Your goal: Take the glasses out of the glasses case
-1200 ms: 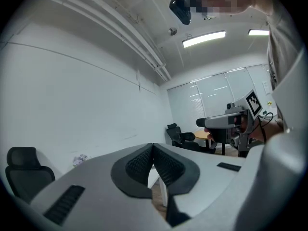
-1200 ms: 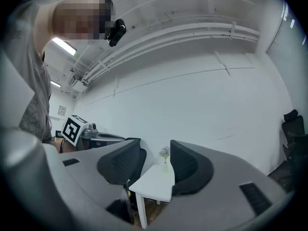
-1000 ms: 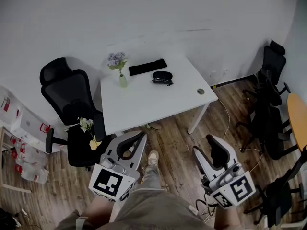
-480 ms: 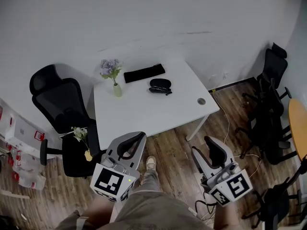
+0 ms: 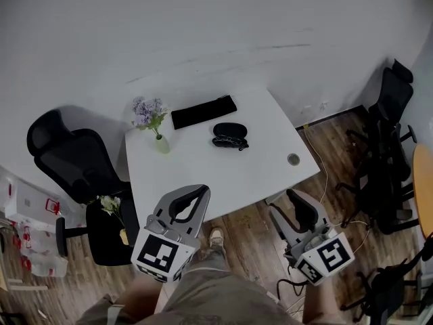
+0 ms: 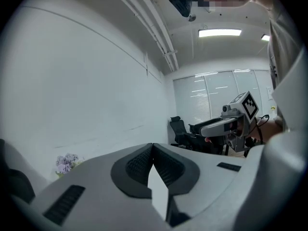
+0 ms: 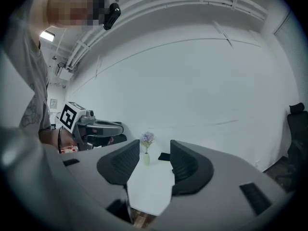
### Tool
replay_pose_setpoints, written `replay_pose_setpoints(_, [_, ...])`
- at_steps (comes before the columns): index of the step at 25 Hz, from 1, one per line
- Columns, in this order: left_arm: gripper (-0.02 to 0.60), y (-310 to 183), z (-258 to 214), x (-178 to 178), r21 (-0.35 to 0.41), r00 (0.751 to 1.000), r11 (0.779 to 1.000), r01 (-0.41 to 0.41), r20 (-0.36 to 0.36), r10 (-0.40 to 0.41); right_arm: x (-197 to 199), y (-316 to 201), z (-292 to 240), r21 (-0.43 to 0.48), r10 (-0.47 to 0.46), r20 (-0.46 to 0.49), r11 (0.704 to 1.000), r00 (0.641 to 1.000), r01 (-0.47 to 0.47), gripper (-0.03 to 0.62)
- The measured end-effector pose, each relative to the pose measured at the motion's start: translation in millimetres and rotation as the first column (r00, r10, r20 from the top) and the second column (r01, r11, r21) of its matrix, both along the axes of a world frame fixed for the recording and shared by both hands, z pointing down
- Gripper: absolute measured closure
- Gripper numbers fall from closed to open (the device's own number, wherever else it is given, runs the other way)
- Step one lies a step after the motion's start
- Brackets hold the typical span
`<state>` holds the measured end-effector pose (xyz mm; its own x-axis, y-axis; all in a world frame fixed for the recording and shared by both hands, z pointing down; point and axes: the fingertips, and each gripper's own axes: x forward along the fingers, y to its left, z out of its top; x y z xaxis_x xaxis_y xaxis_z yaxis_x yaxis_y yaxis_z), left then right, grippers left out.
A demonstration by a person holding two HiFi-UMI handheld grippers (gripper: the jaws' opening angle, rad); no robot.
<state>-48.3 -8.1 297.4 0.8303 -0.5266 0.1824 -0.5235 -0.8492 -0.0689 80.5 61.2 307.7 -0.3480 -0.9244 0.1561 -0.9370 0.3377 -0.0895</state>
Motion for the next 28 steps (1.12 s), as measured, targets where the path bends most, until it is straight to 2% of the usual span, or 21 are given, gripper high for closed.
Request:
replay_pose_setpoints(11, [0.565, -124.2, 47.5, 16.2, -0.08, 0.997, 0.997, -0.017, 0.077, 0.023, 18.1, -138.9, 46.0, -0.125, -0.011, -0.036, 0.992, 0.999, 0.007, 0.395])
replay_pose_setpoints(20, [0.565, -167.5, 81.3, 27.7, -0.148, 0.992, 0.989, 0.017, 0.127, 0.002, 33.6, -192.7, 82.2, -0.214, -0.05, -0.037, 0.976, 0.998, 0.041, 0.395])
replay_pose_setpoints(25, [0.565, -185.5, 86.1, 36.0, -0.165, 0.991, 0.984, 0.075, 0.118, -0.056, 52.8, -221.6, 113.5, -0.288, -0.073, -0.036, 0.956, 0.997, 0.06, 0.395])
replay_pose_setpoints(28, [0.565, -198.8, 99.7, 43.3, -0.182, 0.983, 0.978, 0.105, 0.168, -0.074, 61.3, -244.3, 134.9, -0.334, -0.122, -0.037, 0.937, 0.992, 0.102, 0.395])
